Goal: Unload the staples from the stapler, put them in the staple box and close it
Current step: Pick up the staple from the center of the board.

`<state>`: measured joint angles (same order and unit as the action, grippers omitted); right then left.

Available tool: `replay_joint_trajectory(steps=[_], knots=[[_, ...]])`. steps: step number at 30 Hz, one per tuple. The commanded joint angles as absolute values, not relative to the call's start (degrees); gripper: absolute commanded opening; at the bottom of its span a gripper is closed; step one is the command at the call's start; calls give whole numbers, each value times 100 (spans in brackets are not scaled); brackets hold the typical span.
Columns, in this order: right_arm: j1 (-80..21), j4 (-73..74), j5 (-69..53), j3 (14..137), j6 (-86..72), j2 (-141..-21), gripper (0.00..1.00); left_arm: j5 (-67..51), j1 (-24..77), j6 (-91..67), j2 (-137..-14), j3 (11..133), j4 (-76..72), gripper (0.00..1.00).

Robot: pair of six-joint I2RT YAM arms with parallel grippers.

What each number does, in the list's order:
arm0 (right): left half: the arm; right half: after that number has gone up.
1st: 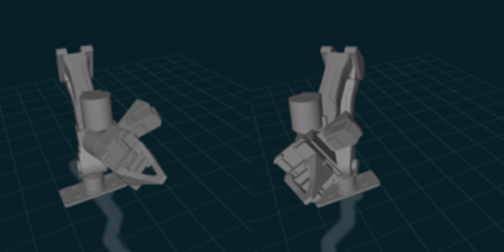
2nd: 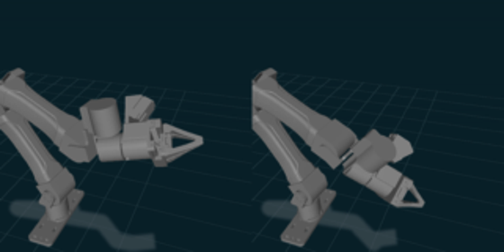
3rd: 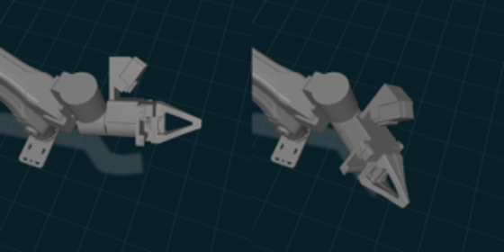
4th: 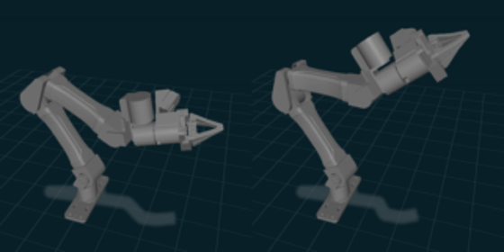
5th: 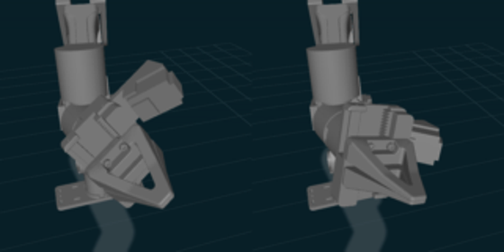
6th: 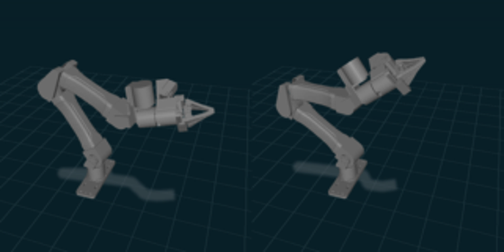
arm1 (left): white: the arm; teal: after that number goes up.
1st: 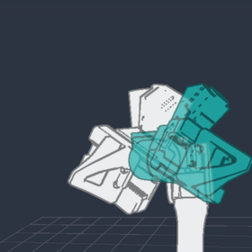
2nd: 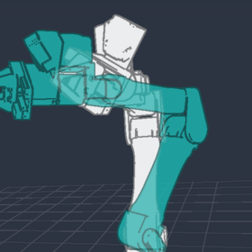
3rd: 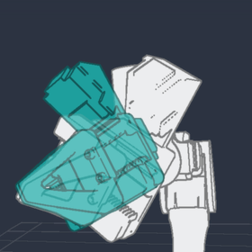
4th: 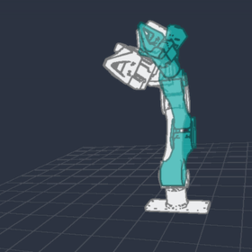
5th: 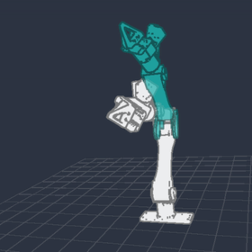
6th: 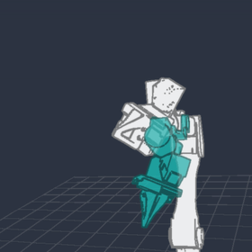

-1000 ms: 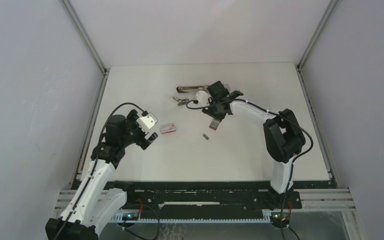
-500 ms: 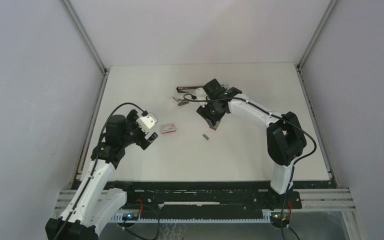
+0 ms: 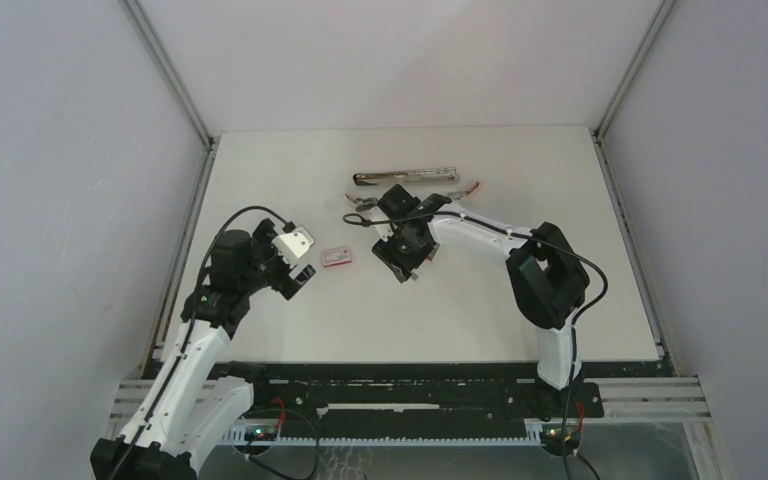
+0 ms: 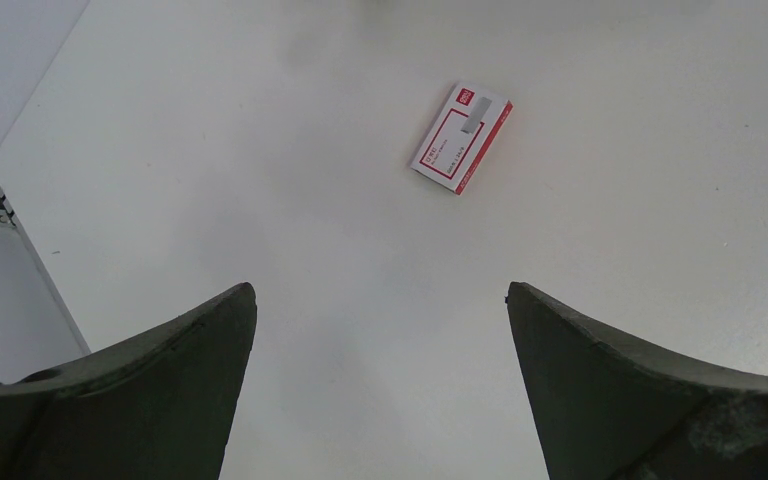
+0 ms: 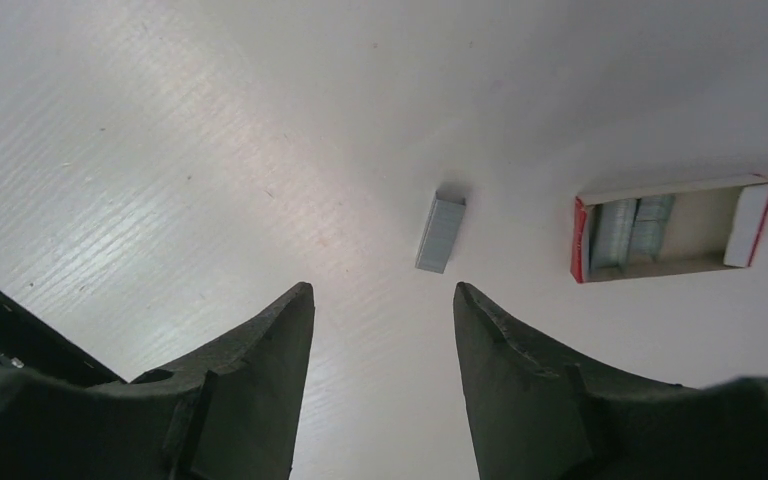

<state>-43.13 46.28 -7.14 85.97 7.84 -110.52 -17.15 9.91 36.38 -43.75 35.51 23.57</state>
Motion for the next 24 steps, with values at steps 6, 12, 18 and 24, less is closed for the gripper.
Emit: replay_joint_trajectory(steps=[6,12,18,24], knots=[[-4326,4512,-407,8745,298,-11471,49,-1740,956,3573,-4279,3460,2161,100],[-4327,4521,-224,8839,171,-11672,47,-1740,952,3568,-4284,3462,2167,100],[-4333,4514,-128,8885,115,-11777,44,-1740,953,3568,-4295,3463,2162,100],[-4307,4414,-35,8886,88,-11817,40,-1740,952,3570,-4313,3459,2163,100]])
